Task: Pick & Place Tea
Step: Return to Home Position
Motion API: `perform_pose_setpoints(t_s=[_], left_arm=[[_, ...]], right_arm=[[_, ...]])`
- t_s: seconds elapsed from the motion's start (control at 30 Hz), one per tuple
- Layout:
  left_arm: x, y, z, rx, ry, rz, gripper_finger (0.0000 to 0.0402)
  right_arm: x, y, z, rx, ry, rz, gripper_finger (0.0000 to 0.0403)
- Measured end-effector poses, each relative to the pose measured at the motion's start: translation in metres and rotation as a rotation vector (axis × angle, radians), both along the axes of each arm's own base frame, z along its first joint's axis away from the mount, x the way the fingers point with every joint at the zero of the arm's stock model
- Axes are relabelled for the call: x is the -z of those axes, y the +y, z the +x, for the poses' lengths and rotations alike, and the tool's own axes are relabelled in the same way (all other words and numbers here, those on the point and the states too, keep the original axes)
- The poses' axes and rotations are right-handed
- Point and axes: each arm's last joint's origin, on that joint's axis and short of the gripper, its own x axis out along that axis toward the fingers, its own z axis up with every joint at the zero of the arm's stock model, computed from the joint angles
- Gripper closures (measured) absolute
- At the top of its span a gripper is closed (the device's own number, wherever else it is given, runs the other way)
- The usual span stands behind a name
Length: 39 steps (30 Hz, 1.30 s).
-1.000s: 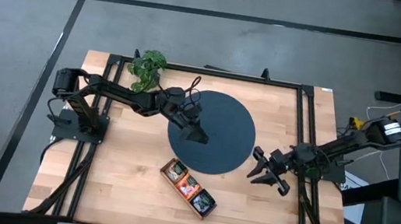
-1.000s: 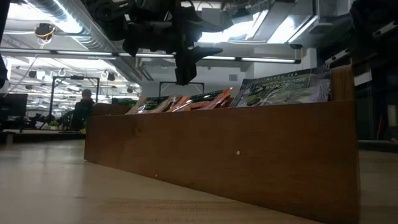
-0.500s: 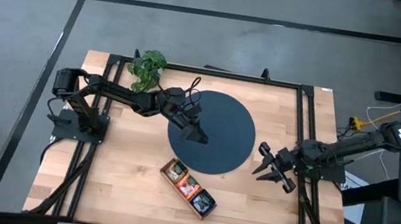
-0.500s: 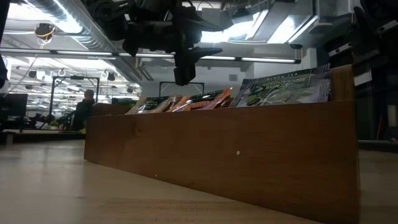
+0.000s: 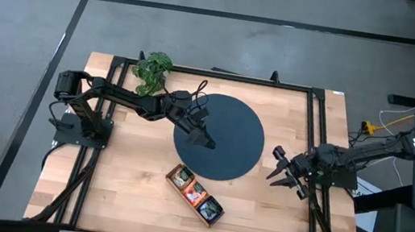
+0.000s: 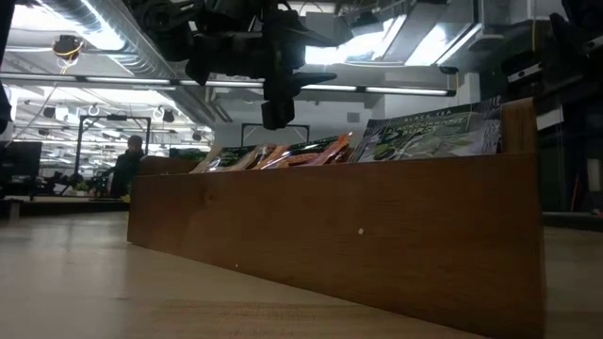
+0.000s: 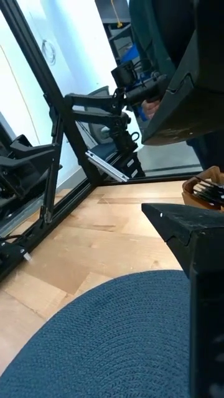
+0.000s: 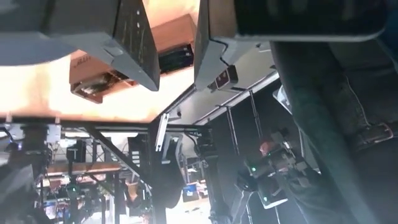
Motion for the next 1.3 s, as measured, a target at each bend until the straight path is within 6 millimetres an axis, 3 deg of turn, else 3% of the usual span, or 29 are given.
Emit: perform_pose_setpoints(t_s=[0.83,1.3], left_arm=[[0.0,-0.006,0.001,0.003,0.012,-0.023,0.0245],[0.0,-0.006,0.001,0.012,-0.004,0.007,0.0245]], right_arm=[[0.004,-0.014,-0.027,0.231,0.018,-0.052,0.0301],[0.003,-0.017,-0.031,0.265,0.208,0.007,0.0301]])
